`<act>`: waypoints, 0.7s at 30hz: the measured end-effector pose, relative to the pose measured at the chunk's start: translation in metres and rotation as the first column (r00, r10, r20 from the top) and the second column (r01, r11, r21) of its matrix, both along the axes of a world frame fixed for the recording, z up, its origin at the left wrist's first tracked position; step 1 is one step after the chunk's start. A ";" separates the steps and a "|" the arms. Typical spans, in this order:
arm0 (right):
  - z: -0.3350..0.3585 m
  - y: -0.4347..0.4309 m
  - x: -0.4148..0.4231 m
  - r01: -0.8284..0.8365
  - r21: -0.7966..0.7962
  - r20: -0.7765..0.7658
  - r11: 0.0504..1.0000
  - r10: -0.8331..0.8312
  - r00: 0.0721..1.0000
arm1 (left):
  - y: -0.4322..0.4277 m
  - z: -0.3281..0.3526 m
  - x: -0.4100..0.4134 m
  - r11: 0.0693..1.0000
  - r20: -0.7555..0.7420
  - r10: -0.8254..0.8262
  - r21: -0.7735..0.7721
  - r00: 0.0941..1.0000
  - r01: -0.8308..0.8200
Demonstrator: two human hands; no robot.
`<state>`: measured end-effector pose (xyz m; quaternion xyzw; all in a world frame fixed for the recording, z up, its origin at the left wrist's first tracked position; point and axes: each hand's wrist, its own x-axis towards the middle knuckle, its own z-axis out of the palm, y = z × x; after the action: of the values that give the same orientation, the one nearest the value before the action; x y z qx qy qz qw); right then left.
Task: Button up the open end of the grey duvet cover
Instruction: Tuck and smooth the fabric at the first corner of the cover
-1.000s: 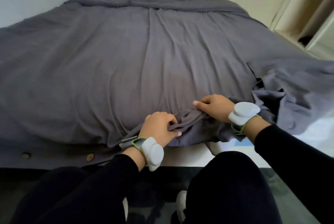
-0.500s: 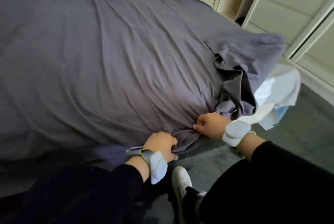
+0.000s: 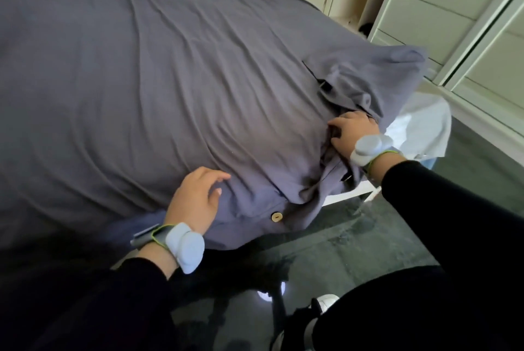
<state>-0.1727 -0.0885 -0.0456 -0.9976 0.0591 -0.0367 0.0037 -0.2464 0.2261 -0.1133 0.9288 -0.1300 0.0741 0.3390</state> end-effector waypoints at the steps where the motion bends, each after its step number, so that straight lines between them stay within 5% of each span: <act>1: -0.002 -0.014 -0.003 0.011 0.029 0.017 1.000 -0.012 1.000 | -0.003 0.001 0.002 1.000 0.018 0.004 -0.014 1.000 -0.003; 8: -0.017 -0.039 -0.027 0.154 0.269 0.034 0.951 -0.169 0.985 | -0.043 0.015 0.006 0.997 0.104 0.012 -0.081 0.995 -0.003; 10: -0.013 -0.081 -0.021 0.247 0.349 0.061 0.904 -0.285 0.957 | -0.103 0.030 0.036 0.998 0.183 -0.038 -0.047 0.982 0.048; 13: -0.013 -0.080 -0.019 0.297 0.453 -0.020 0.841 -0.324 0.946 | -0.139 0.037 0.060 0.995 0.099 -0.083 0.063 0.992 0.077; 17: -0.006 -0.066 -0.012 0.215 0.616 0.063 0.758 -0.320 0.945 | -0.169 0.020 0.088 0.938 -0.005 -0.167 0.308 0.986 0.160; 21: 0.019 -0.065 0.030 0.044 0.563 0.289 0.825 -0.247 0.925 | -0.188 0.013 0.122 0.912 -0.002 -0.127 0.392 0.992 0.118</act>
<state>-0.1425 -0.1532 -0.0261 -0.9242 0.1425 -0.1949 0.2960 -0.1246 0.0379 -0.1001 0.9668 -0.2041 0.0360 0.1491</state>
